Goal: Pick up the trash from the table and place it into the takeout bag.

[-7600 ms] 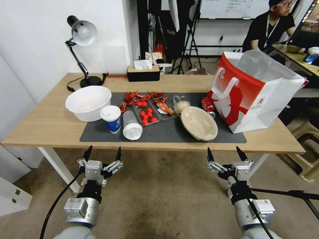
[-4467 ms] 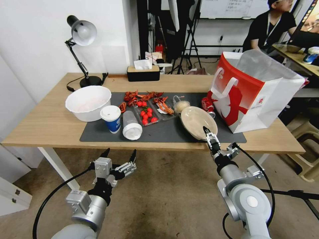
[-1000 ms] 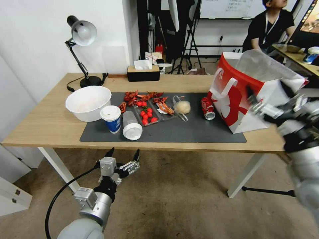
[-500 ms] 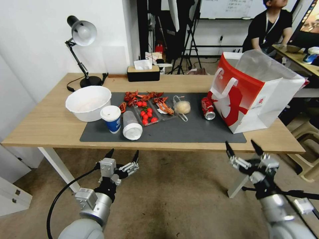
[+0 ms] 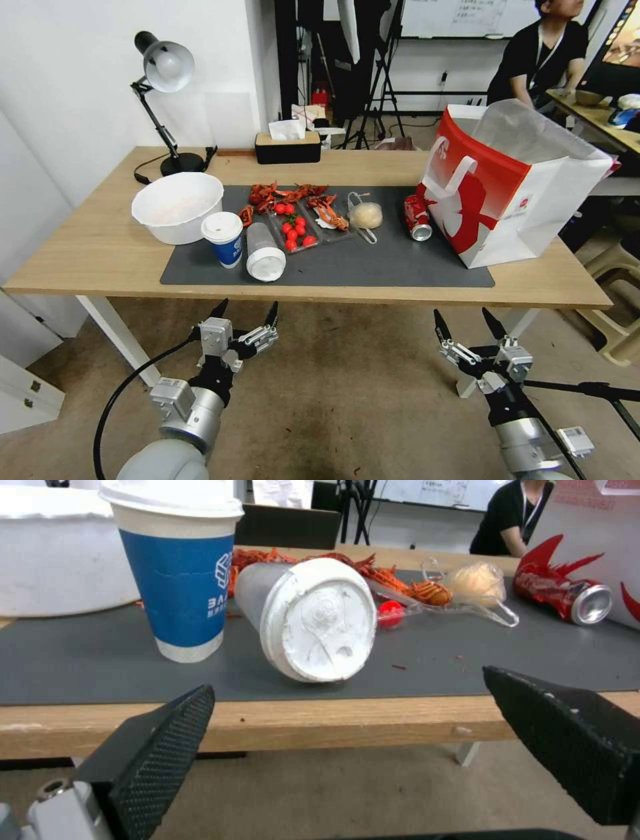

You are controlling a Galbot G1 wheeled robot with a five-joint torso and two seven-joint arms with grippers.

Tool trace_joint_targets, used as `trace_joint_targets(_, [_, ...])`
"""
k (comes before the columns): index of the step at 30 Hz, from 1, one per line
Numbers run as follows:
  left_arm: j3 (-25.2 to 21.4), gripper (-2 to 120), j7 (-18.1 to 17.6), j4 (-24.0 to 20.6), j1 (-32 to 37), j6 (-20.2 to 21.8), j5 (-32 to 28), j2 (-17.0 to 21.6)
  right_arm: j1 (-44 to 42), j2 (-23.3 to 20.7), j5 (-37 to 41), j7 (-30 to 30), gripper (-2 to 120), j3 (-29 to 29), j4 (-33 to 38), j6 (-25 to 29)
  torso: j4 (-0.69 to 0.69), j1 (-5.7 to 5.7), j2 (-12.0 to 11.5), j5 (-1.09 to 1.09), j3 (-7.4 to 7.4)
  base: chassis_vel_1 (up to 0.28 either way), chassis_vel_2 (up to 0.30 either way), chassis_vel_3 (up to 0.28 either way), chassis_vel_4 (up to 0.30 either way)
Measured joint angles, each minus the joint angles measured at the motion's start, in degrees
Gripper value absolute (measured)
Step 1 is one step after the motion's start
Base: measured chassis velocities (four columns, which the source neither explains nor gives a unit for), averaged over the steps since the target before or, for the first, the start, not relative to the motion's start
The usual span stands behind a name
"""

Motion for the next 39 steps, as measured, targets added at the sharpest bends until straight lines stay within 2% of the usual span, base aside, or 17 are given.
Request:
trace_joint_targets(30, [-0.8,100,0.2,-1.6,1.0,-0.9,0.3,-0.4,4.8,-2.3,-0.7,2.9,100,-1.1,3.4,-3.3,0.0,0.0,0.0,0.01,0.0,0.0,0.0,0.0,0.0])
trace_joint_targets(39, [-0.6,100,0.3,-1.4,0.9,-0.9,0.5,-0.4,10.1,-5.6,-2.3,7.3,100,-3.7,4.2,-7.3,-0.01,0.0,0.0,0.0,0.0,0.0,0.0,0.0,0.0])
